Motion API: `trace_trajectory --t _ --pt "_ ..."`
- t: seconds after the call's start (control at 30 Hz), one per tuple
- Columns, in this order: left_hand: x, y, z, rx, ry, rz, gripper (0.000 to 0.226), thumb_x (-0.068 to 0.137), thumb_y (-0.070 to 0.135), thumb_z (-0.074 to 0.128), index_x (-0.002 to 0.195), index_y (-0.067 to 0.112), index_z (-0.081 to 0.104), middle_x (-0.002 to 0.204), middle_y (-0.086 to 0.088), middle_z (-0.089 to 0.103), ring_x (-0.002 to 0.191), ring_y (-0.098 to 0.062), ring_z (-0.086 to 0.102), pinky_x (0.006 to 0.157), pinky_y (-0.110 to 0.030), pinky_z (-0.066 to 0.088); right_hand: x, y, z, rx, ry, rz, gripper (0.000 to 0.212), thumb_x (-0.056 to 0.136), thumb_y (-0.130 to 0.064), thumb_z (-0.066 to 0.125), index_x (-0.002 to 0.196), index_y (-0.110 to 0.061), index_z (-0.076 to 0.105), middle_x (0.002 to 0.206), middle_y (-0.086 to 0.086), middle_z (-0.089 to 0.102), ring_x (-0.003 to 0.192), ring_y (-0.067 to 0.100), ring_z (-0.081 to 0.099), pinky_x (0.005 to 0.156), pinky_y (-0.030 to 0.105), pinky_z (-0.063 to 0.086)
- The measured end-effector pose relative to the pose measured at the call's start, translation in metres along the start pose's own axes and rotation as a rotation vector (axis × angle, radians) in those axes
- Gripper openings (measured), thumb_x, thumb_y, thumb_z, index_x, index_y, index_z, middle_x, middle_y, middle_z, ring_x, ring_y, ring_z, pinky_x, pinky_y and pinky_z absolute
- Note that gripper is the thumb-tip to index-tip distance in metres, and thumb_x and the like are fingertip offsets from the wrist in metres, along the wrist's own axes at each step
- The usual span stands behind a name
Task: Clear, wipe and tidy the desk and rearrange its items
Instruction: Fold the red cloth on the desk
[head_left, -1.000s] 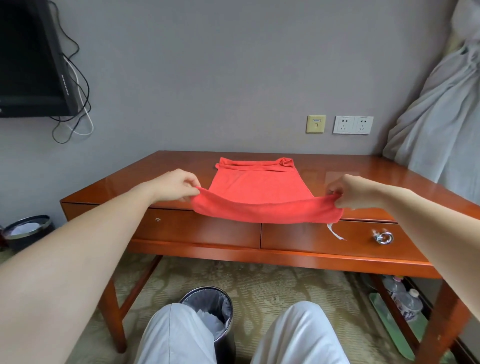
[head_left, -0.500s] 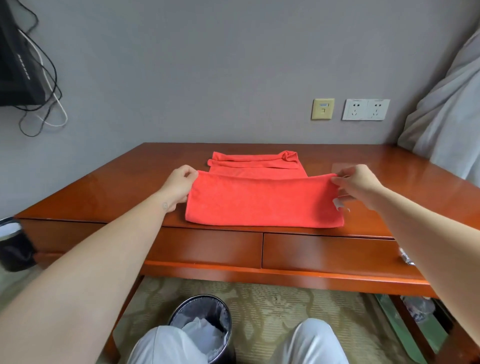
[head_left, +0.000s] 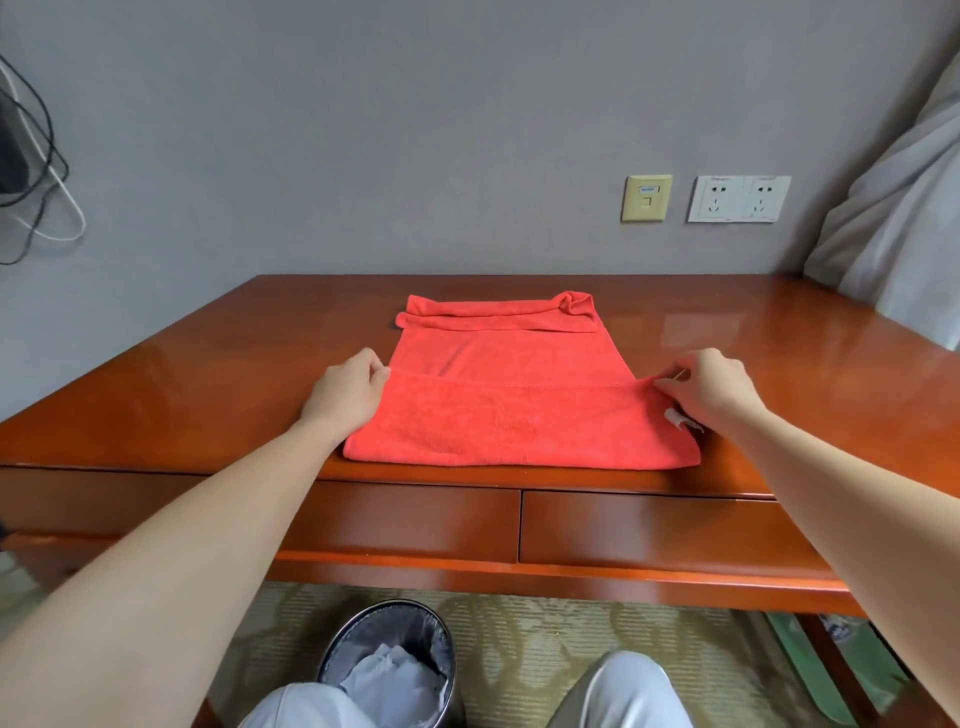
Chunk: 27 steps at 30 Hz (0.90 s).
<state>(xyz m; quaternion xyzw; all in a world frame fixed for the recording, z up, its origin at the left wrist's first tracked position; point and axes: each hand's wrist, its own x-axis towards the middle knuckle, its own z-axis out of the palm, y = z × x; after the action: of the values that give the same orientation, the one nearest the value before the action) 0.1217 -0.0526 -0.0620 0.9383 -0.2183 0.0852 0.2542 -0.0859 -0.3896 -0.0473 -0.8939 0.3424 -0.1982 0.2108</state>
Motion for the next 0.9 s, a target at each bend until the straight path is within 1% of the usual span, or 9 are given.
trace_trajectory --t 0.1,0.17,0.27,0.4,0.5,0.6,0.7,0.8,0.9 --pt "-0.004 0.006 -0.001 0.188 0.048 0.034 0.022 0.105 0.037 0.037 0.11 0.019 0.048 0.098 -0.008 0.064 0.085 -0.029 0.063 0.07 -0.04 0.051 -0.001 0.0 0.004 -0.026 0.007 -0.02 0.013 0.092 -0.027 0.062 0.098 -0.017 0.068 0.071 0.003 0.065 0.077 0.024 0.057 0.07 0.03 0.042" --pt "-0.004 0.011 -0.005 0.231 0.093 0.047 0.025 0.104 0.031 0.042 0.121 0.014 0.048 0.116 -0.012 0.06 0.102 -0.032 0.061 0.079 -0.045 0.053 -0.001 -0.005 0.007 -0.08 0.054 -0.083 0.018 0.092 -0.026 0.058 0.105 -0.015 0.064 0.085 0.009 0.07 0.087 0.03 0.06 0.073 0.034 0.044" --pt "-0.002 0.024 -0.006 0.101 0.093 0.16 0.028 0.102 0.025 0.044 0.126 0.012 0.052 0.128 -0.014 0.053 0.119 -0.032 0.051 0.098 -0.045 0.045 -0.006 -0.022 0.011 -0.144 0.104 -0.198 0.028 0.093 -0.024 0.05 0.112 -0.011 0.065 0.105 0.016 0.065 0.1 0.039 0.058 0.084 0.041 0.05" --pt "-0.019 0.062 0.003 -0.018 -0.267 0.306 0.035 0.104 0.034 0.042 0.131 0.016 0.054 0.138 -0.01 0.05 0.131 -0.027 0.045 0.109 -0.035 0.033 -0.027 -0.057 0.021 -0.282 -0.054 -0.347 0.031 0.098 -0.028 0.045 0.123 -0.02 0.06 0.123 0.011 0.063 0.116 0.034 0.054 0.094 0.041 0.045" --pt "-0.035 0.065 0.014 0.107 -0.473 0.336 0.056 0.104 0.048 0.032 0.153 0.02 0.032 0.162 -0.005 0.024 0.15 -0.022 0.017 0.122 -0.039 0.012 -0.042 -0.07 0.031 -0.474 -0.113 -0.458 0.042 0.101 -0.045 0.035 0.131 -0.022 0.054 0.132 0.005 0.059 0.123 0.029 0.053 0.099 0.04 0.039" --pt "-0.046 0.049 0.015 0.237 -0.498 0.316 0.064 0.099 0.064 0.018 0.157 0.038 0.007 0.165 0.009 -0.005 0.152 -0.014 -0.008 0.122 -0.048 -0.009 -0.051 -0.058 0.037 -0.377 -0.307 -0.433 0.06 0.099 -0.059 0.027 0.149 -0.028 0.035 0.156 0.0 0.034 0.144 0.023 0.031 0.116 0.041 0.023" --pt "-0.055 0.038 0.013 0.283 -0.457 0.301 0.071 0.092 0.075 0.013 0.155 0.045 0.001 0.164 0.011 -0.01 0.151 -0.015 -0.011 0.12 -0.051 -0.012 -0.057 -0.037 0.035 -0.348 -0.398 -0.408 0.064 0.095 -0.067 0.018 0.154 -0.043 0.011 0.163 -0.012 0.006 0.151 0.013 0.004 0.121 0.04 0.002" --pt "-0.058 0.036 0.007 0.309 -0.463 0.296 0.082 0.083 0.082 0.011 0.155 0.045 -0.001 0.164 0.008 -0.013 0.151 -0.016 -0.012 0.12 -0.052 -0.012 -0.056 -0.029 0.028 -0.38 -0.409 -0.404 0.064 0.091 -0.072 0.014 0.151 -0.051 0.004 0.163 -0.015 0.002 0.151 0.012 0.0 0.121 0.044 -0.002" --pt "-0.057 0.035 0.0 0.249 -0.536 0.29 0.091 0.076 0.086 0.015 0.155 0.045 -0.006 0.163 0.003 -0.02 0.15 -0.018 -0.018 0.12 -0.048 -0.014 -0.054 -0.028 0.025 -0.351 -0.424 -0.412 0.079 0.083 -0.078 0.014 0.154 -0.044 0.006 0.163 -0.011 0.004 0.151 0.013 -0.002 0.122 0.045 -0.004"
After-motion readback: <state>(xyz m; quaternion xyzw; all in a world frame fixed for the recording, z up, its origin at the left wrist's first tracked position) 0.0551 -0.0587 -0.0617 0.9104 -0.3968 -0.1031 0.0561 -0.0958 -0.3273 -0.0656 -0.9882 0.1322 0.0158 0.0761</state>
